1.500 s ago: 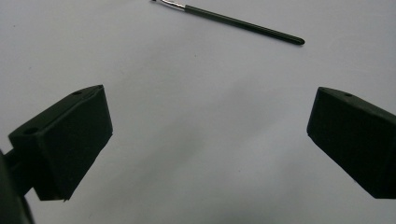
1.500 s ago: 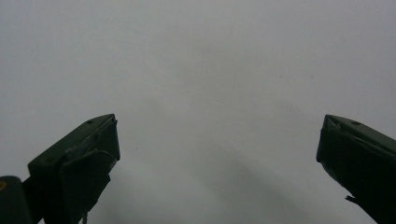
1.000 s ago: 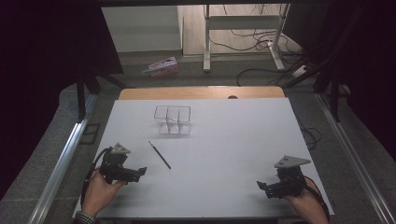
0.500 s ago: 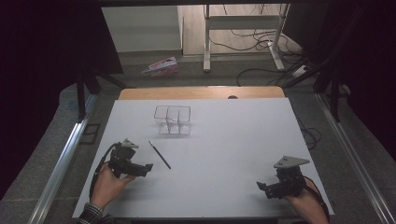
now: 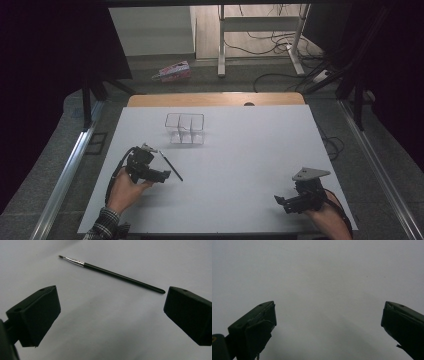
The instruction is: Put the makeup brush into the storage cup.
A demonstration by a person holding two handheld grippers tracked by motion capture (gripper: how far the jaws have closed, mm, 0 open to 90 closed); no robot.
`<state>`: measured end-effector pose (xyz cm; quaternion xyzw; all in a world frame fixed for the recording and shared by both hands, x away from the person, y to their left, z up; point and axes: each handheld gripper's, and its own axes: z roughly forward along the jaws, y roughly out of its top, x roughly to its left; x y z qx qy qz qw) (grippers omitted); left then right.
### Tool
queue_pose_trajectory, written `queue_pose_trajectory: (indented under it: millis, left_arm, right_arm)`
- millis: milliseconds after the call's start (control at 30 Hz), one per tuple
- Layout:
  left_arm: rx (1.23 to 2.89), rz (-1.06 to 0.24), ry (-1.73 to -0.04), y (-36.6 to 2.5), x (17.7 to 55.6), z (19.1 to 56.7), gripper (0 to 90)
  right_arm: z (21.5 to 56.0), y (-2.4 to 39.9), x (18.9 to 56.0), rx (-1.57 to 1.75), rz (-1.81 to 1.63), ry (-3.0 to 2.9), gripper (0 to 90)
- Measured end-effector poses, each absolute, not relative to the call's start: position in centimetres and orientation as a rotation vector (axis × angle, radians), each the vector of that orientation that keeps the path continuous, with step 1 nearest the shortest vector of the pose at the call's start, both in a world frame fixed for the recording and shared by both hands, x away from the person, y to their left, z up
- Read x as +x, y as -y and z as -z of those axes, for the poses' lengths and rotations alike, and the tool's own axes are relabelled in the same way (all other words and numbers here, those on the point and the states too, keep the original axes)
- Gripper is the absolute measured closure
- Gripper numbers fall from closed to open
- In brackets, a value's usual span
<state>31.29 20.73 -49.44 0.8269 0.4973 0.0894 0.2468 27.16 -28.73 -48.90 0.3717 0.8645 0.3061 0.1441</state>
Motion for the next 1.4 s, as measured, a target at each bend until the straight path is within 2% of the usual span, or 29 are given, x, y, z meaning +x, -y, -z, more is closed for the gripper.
queue_pose_trajectory:
  millis: [867,1400]
  left_arm:
    - [2.338,-0.228,-1.384,-17.5,35.3,48.6,1.4]
    - [2.360,-0.208,-1.438,-16.6,36.0,49.6,1.6]
  right_arm:
    - [49.2,28.6,27.2,1.066,-0.857,-2.527,0.2]
    - [49.3,28.5,27.2,1.051,-0.846,-2.540,0.5]
